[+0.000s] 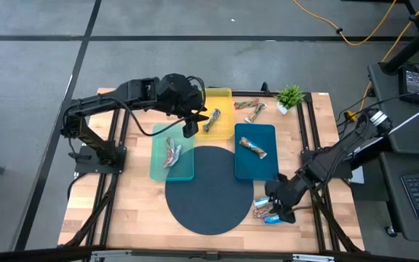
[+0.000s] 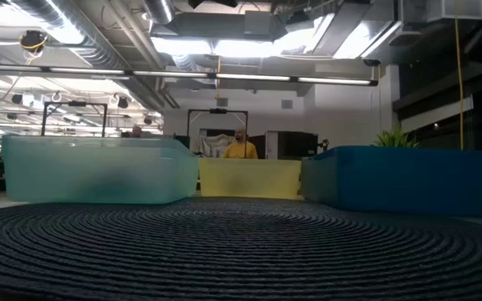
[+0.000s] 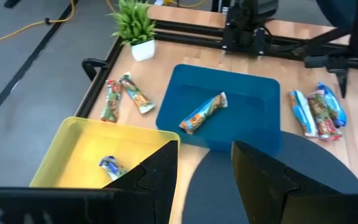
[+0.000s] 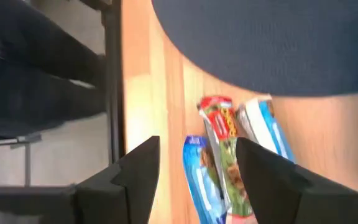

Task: Pick and place Granola Bars by type
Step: Put the orange granola bar into the blue bin

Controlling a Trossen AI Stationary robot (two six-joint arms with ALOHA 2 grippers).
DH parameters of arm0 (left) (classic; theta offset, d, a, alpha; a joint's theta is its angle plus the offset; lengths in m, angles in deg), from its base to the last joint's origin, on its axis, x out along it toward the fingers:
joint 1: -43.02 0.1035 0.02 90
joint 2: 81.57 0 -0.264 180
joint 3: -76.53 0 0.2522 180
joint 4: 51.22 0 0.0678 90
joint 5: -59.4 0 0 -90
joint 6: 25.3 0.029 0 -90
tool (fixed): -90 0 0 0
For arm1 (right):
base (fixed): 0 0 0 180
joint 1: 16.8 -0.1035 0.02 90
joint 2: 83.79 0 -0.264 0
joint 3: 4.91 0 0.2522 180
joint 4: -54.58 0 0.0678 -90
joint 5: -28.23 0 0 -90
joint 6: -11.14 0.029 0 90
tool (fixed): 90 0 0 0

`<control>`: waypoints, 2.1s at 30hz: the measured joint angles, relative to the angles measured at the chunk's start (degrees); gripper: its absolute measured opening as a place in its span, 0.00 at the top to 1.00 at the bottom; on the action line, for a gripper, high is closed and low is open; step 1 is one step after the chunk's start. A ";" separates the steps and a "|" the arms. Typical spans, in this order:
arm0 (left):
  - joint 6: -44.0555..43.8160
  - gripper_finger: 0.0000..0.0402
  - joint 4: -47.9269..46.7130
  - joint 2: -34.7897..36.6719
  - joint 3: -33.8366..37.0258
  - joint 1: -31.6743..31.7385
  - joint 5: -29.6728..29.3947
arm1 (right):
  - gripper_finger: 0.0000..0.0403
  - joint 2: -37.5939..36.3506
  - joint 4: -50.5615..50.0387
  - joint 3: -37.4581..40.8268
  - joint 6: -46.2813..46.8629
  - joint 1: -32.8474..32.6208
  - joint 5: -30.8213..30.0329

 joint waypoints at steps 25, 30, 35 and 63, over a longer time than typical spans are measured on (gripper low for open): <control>-15.58 0.64 0.61 0.00 0.00 -12.01 -8.83 | 0.25 13.06 -7.32 2.17 -9.73 0.01 -1.11; -17.01 0.64 3.90 0.00 0.00 -13.96 -10.28 | 0.27 13.61 -7.12 4.69 -10.22 0.79 -3.47; -17.54 0.64 7.72 0.00 -0.01 -15.19 -10.24 | 0.31 13.61 -3.50 7.69 -10.14 1.14 -3.44; -16.98 0.64 7.80 0.00 0.00 -15.27 -10.27 | 0.93 13.55 2.47 8.42 -5.83 1.10 -1.64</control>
